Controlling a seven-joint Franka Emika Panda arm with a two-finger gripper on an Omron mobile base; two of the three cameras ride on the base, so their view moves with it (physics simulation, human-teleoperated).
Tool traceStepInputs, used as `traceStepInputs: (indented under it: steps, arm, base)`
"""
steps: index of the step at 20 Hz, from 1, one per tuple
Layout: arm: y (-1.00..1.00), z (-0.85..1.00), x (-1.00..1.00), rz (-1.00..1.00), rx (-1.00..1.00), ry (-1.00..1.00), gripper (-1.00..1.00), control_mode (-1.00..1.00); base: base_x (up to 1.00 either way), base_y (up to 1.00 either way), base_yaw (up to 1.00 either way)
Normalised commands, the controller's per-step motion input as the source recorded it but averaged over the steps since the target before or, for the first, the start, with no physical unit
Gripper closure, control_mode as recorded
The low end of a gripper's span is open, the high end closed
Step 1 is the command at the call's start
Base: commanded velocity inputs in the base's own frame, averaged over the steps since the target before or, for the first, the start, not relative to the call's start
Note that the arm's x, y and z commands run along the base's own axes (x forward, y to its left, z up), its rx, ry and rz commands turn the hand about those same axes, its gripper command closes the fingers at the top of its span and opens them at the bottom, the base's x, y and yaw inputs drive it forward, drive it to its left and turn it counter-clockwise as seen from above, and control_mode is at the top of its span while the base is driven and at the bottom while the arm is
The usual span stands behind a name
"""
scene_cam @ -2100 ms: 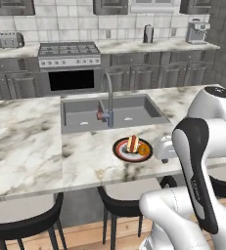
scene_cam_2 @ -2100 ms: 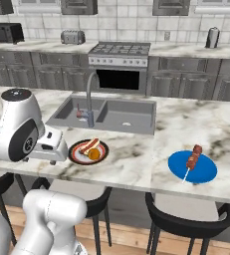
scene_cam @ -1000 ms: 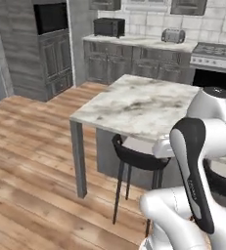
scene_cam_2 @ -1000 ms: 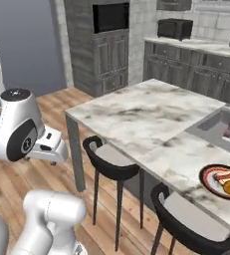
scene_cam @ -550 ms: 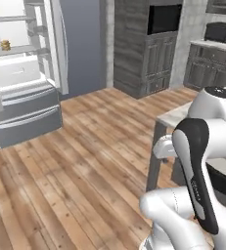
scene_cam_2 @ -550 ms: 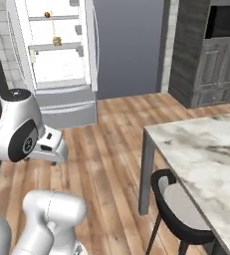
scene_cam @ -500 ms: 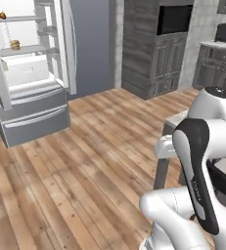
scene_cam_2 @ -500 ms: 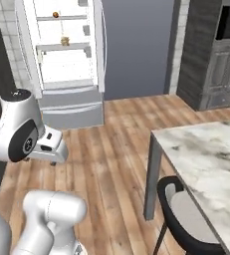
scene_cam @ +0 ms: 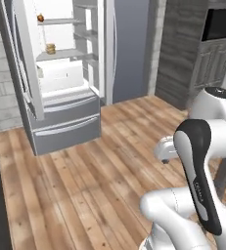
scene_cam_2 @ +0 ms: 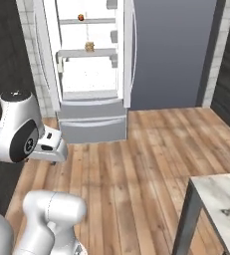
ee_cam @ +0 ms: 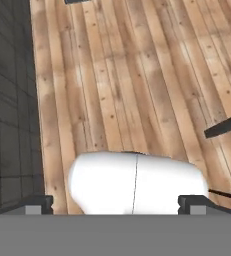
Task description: Pick up the orange and peach from the fridge and place one fruit on each plate on the dining counter.
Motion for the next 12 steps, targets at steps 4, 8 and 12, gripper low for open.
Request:
traceStepInputs:
  steps: [4, 8, 12]
  arm:
    - [0.0, 0.0, 0.0, 0.0, 0.0, 0.0, -1.0, 1.0]
    - [0.0, 0.0, 0.0, 0.0, 0.0, 0.0, -1.0, 1.0]
    - [0.0, 0.0, 0.0, 0.0, 0.0, 0.0, -1.0, 1.0]
  base:
    - [1.0, 0.18, 0.09]
    - [1.0, 0.03, 0.09]
    - [1.0, 0.0, 0.22]
